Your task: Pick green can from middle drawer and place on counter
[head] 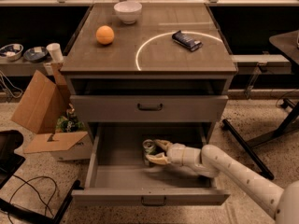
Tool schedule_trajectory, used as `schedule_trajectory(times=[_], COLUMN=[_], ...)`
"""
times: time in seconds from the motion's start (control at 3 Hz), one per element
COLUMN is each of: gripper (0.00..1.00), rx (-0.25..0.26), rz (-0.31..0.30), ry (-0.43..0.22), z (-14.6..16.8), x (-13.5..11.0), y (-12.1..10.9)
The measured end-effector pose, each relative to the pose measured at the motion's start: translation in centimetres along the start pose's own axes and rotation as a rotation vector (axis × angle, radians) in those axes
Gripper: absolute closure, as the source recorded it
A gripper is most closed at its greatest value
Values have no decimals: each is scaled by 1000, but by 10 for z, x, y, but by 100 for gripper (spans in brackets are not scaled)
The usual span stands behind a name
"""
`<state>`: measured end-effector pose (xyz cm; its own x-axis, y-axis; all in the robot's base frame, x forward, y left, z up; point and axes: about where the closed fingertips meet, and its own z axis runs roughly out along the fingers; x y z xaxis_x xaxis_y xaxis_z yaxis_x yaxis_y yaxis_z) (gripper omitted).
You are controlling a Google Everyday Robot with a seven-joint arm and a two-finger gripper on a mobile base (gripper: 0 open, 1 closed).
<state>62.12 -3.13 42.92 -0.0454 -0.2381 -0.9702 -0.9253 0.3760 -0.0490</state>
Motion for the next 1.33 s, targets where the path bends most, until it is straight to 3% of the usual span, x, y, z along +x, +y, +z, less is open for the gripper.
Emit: schedule_trajectory(times=[0.33,0.67,1.0,1.33], gripper=[72,95,100,81], rx=[-37,-39,-39,-39], rz=[38,41,41,41], ry=[-21,-22,-22,-22], z=[16,17,17,17], x=[10,10,10,10], y=[15,17,17,17])
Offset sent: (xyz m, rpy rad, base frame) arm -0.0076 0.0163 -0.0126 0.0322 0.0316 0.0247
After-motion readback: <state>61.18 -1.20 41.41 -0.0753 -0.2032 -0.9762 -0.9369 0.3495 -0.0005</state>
